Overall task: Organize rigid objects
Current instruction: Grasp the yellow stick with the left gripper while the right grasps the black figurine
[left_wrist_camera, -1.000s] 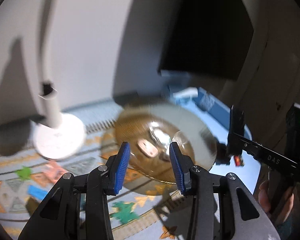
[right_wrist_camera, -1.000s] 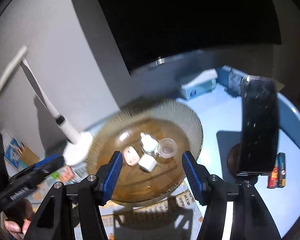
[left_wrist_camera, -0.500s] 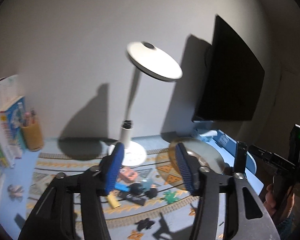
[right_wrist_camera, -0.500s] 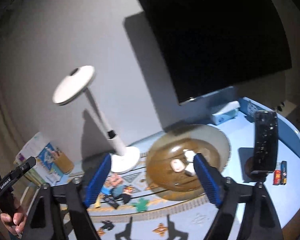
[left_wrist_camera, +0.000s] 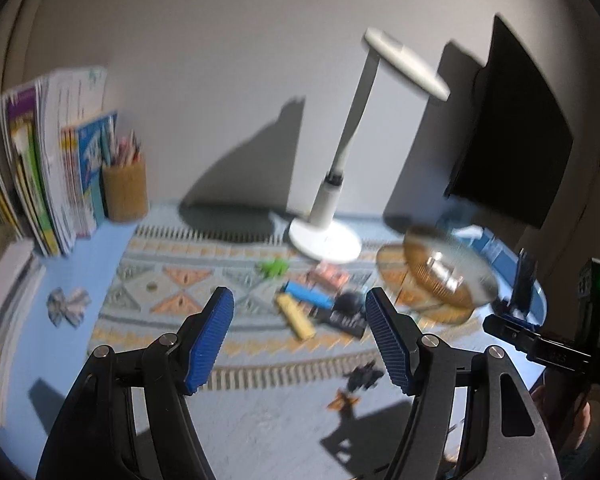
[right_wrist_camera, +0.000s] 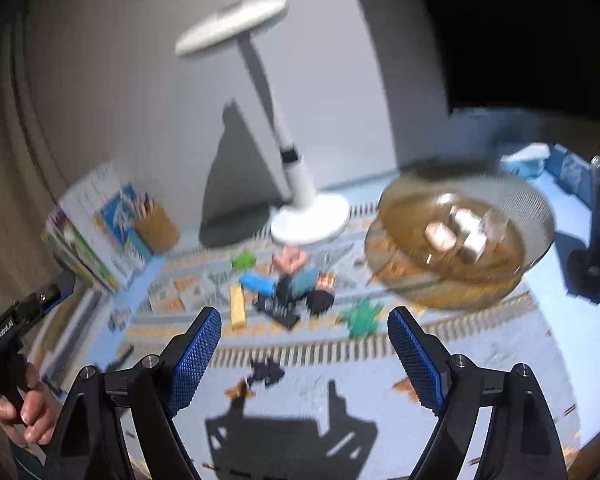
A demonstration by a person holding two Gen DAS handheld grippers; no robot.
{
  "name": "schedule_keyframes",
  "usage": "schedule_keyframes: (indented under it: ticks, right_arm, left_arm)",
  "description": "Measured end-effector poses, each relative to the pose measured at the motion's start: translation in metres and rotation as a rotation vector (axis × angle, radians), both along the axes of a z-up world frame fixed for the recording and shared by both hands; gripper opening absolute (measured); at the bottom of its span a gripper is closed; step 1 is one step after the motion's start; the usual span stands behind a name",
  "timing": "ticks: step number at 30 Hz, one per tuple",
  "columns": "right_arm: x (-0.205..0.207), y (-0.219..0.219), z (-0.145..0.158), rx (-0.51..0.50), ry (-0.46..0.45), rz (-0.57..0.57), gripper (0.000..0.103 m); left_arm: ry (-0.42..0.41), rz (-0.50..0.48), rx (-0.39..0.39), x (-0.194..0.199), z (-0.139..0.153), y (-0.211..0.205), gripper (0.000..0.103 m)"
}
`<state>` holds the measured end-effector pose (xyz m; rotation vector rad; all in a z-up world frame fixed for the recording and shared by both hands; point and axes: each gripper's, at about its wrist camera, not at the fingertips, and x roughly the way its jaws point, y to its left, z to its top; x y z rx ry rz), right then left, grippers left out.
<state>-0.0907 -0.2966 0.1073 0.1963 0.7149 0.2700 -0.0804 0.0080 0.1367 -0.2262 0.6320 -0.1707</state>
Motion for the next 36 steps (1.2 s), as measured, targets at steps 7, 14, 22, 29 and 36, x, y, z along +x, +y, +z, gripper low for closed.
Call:
schedule_keyframes:
  ticks: [7,14,22,29,36]
  right_arm:
    - [0.02,0.022,-0.05,-0.032,0.134,0.044,0.084]
    - [0.039,0.04,-0.083,-0.042,0.241,0.12,0.084]
    - [0.045,0.074,-0.116,-0.063,0.289,0.168,0.084]
    - [0.047,0.109,-0.121,-0.252,0.185,0.157,0.054]
    - [0.05,0.099,-0.122,-0.256,0.174,0.154,0.047]
  left_arm:
    - [0.189,-0.062,0.036,0.04,-0.063,-0.01,0.067]
    - [0.342,-0.146,0.111,0.087,-0.121,-0.04,0.067]
    - [0.369,-0.119,0.171,0.135,-0.146,-0.059,0.067]
    - [0.345,-0.11,0.278,0.146,-0.154,-0.074,0.067]
    - [0.351,-0.159,0.282,0.136,-0.15,-0.061,0.049]
